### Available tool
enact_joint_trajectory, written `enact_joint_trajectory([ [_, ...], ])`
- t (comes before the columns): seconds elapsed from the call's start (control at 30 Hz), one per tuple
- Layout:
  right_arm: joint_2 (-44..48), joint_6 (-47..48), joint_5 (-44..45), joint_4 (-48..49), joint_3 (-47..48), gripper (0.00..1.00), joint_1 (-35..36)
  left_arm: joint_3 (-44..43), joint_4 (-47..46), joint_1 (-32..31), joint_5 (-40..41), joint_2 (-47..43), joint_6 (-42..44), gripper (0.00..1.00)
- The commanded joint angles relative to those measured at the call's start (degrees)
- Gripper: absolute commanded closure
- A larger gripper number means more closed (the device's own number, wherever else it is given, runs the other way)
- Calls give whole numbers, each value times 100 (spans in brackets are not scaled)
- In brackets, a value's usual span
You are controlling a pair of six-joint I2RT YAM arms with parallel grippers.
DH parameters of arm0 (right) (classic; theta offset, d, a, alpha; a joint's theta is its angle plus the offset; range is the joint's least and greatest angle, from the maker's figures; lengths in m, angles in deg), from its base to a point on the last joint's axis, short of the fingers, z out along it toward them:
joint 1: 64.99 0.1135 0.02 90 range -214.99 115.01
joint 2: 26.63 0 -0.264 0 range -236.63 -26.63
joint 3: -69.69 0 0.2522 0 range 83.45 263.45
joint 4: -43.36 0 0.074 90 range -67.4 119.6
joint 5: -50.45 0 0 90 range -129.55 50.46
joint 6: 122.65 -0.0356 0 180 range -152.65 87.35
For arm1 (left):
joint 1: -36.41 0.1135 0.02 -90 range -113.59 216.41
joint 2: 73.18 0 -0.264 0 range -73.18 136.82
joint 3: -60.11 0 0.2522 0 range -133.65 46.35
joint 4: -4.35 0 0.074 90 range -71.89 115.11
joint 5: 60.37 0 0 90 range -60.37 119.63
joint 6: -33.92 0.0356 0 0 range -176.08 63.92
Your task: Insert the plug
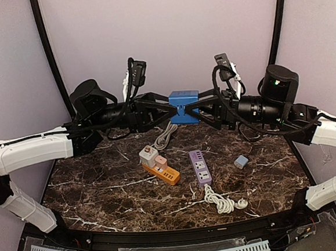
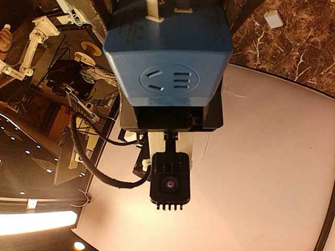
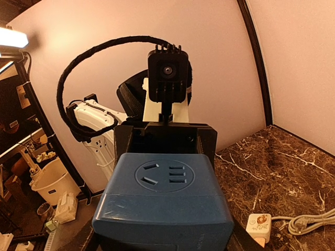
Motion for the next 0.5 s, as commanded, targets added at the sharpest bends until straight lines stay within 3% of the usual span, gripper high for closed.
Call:
enact_joint_trajectory([
  [0.0,-8,83,-20,-87,74,58,39,57,-305,19,175,28,-83,99],
  [0.07,-17,91,29,-121,90,69,39,55,-283,22,203,33,-80,97],
  [0.13,-9,81,51,-129,81,76,39,61,-230,19,244,39,-84,80],
  [0.17,-2,79,59,-139,84,78,39,60,-181,23,269,31,-91,63],
  [0.23,14,73,109,-177,92,84,35,120,-136,26,387,-6,-96,39],
  [0.3,25,52,191,-266,111,89,39,222,-76,20,575,-95,-43,23],
  [0.4,51,-16,449,-512,184,100,39,370,102,20,830,-289,128,7],
  [0.47,66,-58,677,-721,242,100,39,450,272,20,969,-399,220,2],
])
